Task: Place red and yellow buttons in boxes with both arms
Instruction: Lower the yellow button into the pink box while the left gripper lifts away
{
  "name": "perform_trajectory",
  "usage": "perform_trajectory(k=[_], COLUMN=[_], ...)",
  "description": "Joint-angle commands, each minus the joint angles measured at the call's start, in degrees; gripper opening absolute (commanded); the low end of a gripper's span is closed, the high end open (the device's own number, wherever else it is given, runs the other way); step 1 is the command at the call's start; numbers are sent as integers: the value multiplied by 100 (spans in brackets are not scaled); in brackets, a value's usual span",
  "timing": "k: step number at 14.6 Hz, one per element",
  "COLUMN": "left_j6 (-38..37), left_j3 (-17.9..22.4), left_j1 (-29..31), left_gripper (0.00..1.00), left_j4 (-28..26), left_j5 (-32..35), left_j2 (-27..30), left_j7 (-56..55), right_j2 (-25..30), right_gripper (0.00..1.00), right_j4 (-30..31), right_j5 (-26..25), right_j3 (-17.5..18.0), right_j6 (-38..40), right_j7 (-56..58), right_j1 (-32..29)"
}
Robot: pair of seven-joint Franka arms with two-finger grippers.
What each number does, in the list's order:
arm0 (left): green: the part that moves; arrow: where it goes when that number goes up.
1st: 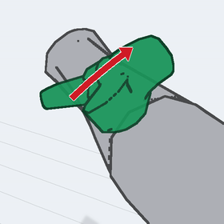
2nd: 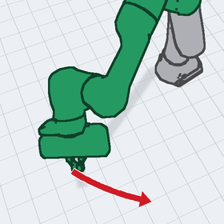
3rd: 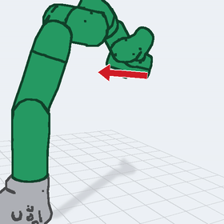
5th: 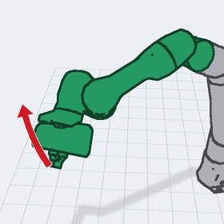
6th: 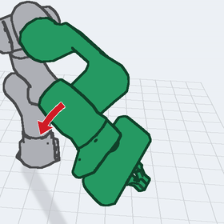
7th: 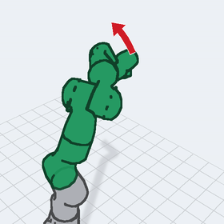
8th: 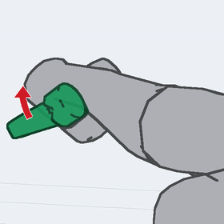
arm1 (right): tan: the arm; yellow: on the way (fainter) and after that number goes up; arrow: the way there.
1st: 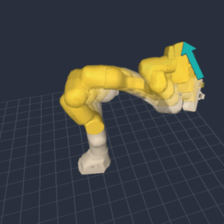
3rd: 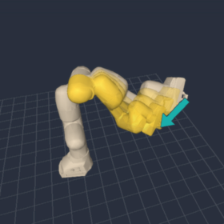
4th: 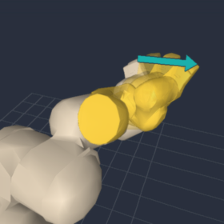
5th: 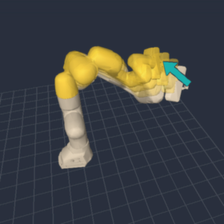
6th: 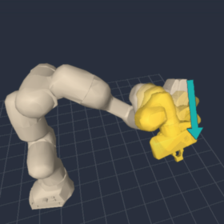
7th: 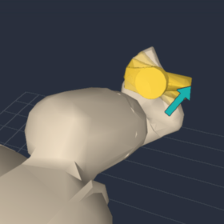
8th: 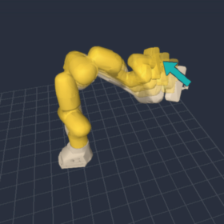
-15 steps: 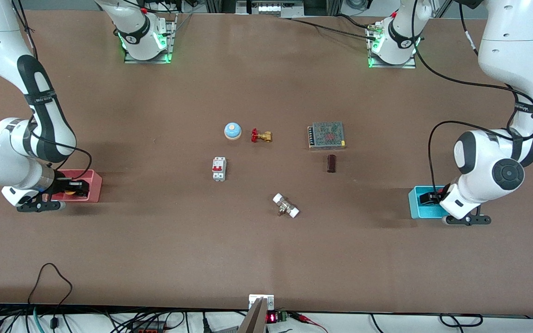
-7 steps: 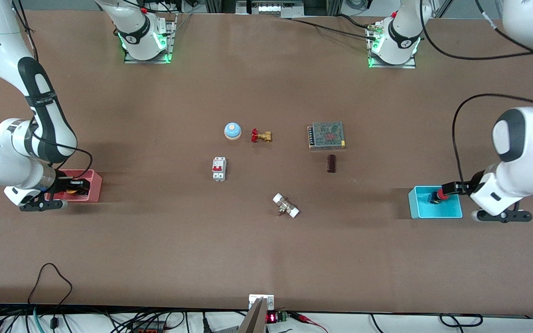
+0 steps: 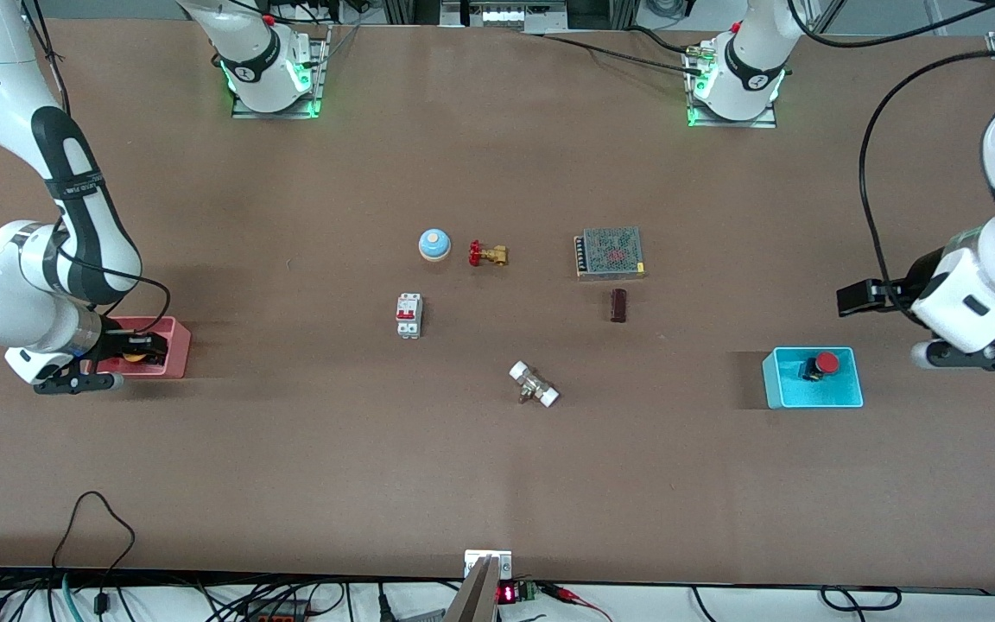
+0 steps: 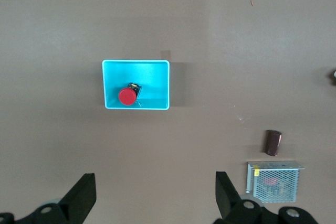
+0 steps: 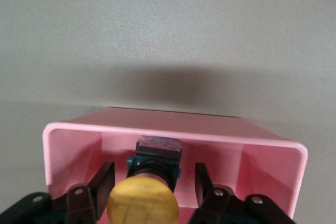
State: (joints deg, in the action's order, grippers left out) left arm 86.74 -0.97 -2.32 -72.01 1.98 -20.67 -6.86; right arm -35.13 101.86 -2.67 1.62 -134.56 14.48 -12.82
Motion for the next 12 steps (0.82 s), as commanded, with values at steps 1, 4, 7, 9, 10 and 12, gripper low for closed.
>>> perform_trajectory(k=[1, 4, 7, 9, 10, 12], left_j6=[-201, 771, 1529, 1295, 1232, 1205], left_j3=[-130, -193, -184, -184, -193, -193], left_j1=[47, 91, 126, 118, 100, 100], left_gripper=[100, 100, 100, 100, 100, 100], left_j4=[-285, -1706, -2939, -2855, -2724, -2652], left_j5=[83, 74, 74, 74, 83, 74], left_j2=[360, 1281, 2091, 2111, 2076, 2041], left_j7=[-131, 201, 405, 423, 431, 519], right_j2=[41, 198, 480, 699, 805, 1120], right_gripper=[76, 76, 76, 76, 76, 83], right_j4=[27, 0, -17, -35, -52, -52], right_j5=[-5, -5, 12, 65, 83, 100], right_j3=[23, 23, 23, 23, 32, 84], right_j6=[-27, 17, 393, 648, 780, 1044], right_j7=[107, 116, 81, 72, 63, 46], right_j1=[-45, -19, -1, 8, 8, 43])
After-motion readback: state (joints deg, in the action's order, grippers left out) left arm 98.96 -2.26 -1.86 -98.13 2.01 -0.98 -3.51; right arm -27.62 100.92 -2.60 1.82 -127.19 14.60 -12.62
